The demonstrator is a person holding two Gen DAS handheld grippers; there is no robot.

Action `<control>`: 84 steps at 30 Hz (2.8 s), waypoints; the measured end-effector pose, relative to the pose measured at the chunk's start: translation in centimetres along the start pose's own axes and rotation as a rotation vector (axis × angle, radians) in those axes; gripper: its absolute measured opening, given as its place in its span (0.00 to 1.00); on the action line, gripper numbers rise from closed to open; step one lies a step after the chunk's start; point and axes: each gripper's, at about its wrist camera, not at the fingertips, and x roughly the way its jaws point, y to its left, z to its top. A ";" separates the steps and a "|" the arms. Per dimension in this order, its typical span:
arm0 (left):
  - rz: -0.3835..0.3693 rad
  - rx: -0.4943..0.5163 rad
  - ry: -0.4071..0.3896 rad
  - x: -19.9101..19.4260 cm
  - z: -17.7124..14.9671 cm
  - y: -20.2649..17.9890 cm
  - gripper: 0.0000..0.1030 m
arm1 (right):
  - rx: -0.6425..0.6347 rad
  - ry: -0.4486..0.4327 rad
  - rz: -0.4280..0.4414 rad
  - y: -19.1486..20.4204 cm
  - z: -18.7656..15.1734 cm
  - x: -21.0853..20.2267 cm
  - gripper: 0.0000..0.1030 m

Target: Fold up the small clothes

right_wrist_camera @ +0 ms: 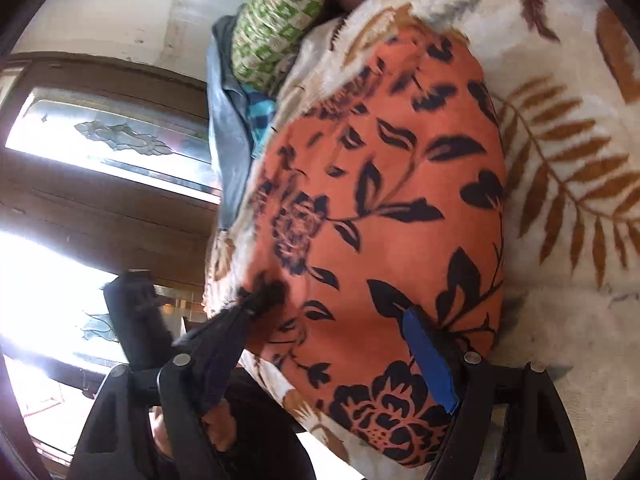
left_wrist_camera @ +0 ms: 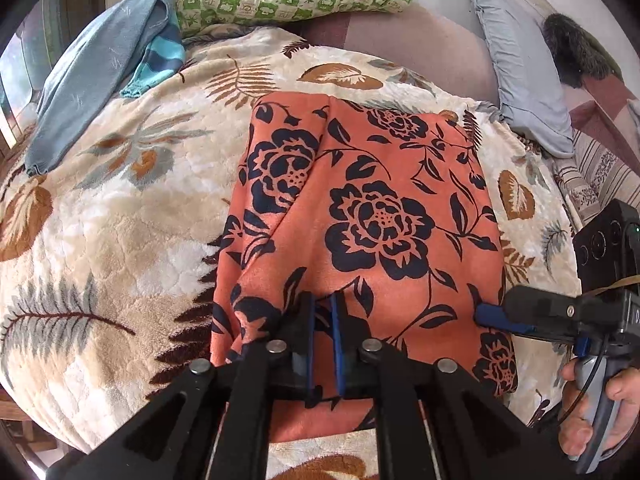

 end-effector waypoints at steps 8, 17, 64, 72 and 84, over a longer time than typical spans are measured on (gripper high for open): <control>0.072 0.054 -0.120 -3.1 0.7 -0.8 0.56 | -0.073 -0.028 -0.045 2.9 -1.5 -2.3 0.79; 0.091 0.035 -0.099 -1.9 1.5 -0.5 0.58 | -0.012 -0.043 -0.040 1.4 -1.4 -2.2 0.80; 0.105 0.059 -0.064 3.5 1.0 0.6 0.85 | 0.077 -0.115 -0.149 -2.0 2.7 -2.1 0.42; 0.073 0.048 -0.074 3.5 0.7 0.9 0.84 | 0.105 -0.112 -0.230 -2.3 2.3 -1.6 0.60; 0.071 0.041 -0.085 3.3 0.6 1.2 0.84 | 0.180 -0.066 -0.069 -2.5 -2.6 -2.7 0.63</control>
